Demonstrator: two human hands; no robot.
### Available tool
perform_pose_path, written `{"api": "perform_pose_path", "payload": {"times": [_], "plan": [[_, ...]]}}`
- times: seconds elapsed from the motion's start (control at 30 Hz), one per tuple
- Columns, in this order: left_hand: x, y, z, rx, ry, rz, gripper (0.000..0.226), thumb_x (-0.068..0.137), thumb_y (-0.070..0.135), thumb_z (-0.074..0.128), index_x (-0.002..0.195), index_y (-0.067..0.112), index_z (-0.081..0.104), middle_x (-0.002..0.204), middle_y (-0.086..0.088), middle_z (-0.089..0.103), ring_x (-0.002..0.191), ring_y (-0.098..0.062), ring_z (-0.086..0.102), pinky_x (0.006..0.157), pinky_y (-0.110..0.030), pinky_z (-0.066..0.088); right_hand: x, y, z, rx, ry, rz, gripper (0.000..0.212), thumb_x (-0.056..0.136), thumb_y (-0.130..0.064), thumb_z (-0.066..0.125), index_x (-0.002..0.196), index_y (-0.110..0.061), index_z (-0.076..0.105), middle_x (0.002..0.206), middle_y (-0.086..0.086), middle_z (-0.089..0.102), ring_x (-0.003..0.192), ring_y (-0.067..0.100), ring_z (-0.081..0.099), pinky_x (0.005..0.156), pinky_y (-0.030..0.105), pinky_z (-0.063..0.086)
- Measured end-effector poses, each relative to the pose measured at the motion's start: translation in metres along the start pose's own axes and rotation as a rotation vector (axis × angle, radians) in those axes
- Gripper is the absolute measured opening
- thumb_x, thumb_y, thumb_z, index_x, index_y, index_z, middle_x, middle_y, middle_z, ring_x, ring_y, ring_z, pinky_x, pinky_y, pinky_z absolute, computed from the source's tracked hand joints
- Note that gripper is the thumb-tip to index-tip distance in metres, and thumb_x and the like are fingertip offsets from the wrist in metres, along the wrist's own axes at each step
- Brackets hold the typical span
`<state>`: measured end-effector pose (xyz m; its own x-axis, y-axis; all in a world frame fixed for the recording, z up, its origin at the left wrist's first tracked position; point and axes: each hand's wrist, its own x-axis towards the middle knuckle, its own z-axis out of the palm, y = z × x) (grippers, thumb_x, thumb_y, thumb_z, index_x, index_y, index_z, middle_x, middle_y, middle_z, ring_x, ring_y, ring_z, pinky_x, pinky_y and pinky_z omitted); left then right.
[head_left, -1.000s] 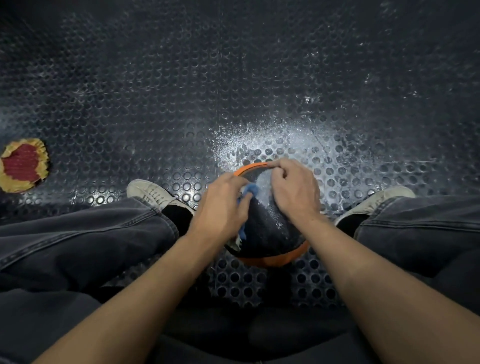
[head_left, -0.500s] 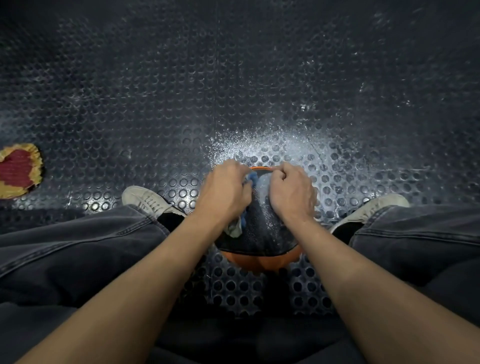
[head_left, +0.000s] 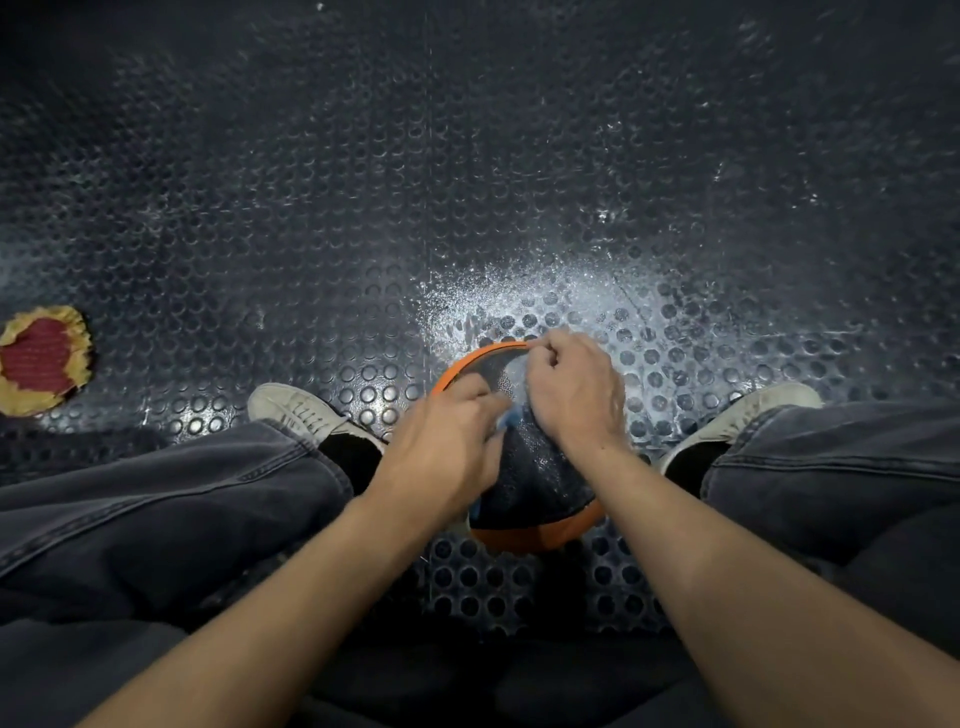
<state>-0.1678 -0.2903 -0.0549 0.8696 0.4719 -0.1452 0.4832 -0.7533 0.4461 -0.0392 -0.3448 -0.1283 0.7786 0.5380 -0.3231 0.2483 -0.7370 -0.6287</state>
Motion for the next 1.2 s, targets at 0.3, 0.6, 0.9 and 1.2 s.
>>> {"api": "perform_pose_path", "payload": {"times": [0.3, 0.6, 0.9, 1.2], "plan": [[0.026, -0.017, -0.004, -0.024, 0.006, -0.101, 0.017, 0.092, 0.019, 0.058, 0.100, 0.021, 0.073, 0.089, 0.000, 0.060, 0.075, -0.020, 0.057, 0.066, -0.035, 0.046, -0.007, -0.010, 0.002, -0.052, 0.004, -0.041, 0.024, 0.097, -0.029, 0.040, 0.089, -0.022, 0.061, 0.100, -0.002, 0.057, 0.097, 0.022, 0.055, 0.101, 0.050, 0.040], [0.058, -0.026, -0.001, -0.016, -0.021, -0.321, 0.021, 0.095, 0.011, 0.053, 0.095, 0.021, 0.072, 0.076, 0.004, 0.058, 0.061, -0.011, 0.051, 0.052, -0.020, 0.041, -0.007, -0.012, 0.002, -0.061, -0.033, -0.101, 0.020, 0.098, -0.027, 0.041, 0.083, -0.027, 0.055, 0.094, -0.004, 0.055, 0.092, 0.019, 0.053, 0.097, 0.047, 0.043], [0.033, -0.018, 0.005, 0.023, 0.060, -0.271, 0.020, 0.095, 0.016, 0.052, 0.097, 0.019, 0.072, 0.088, 0.000, 0.060, 0.071, -0.016, 0.056, 0.062, -0.026, 0.037, -0.001, -0.003, -0.004, -0.007, -0.072, -0.144, 0.031, 0.099, -0.028, 0.046, 0.068, -0.031, 0.051, 0.096, -0.005, 0.062, 0.082, 0.016, 0.056, 0.090, 0.045, 0.049], [-0.003, -0.014, 0.006, -0.062, -0.020, 0.026, 0.017, 0.091, 0.019, 0.063, 0.104, 0.023, 0.072, 0.100, 0.006, 0.062, 0.077, -0.013, 0.060, 0.070, -0.031, 0.051, 0.010, 0.008, -0.006, 0.000, -0.075, -0.099, 0.028, 0.099, -0.031, 0.046, 0.079, -0.019, 0.061, 0.105, -0.005, 0.065, 0.085, 0.015, 0.059, 0.081, 0.036, 0.051]]}}
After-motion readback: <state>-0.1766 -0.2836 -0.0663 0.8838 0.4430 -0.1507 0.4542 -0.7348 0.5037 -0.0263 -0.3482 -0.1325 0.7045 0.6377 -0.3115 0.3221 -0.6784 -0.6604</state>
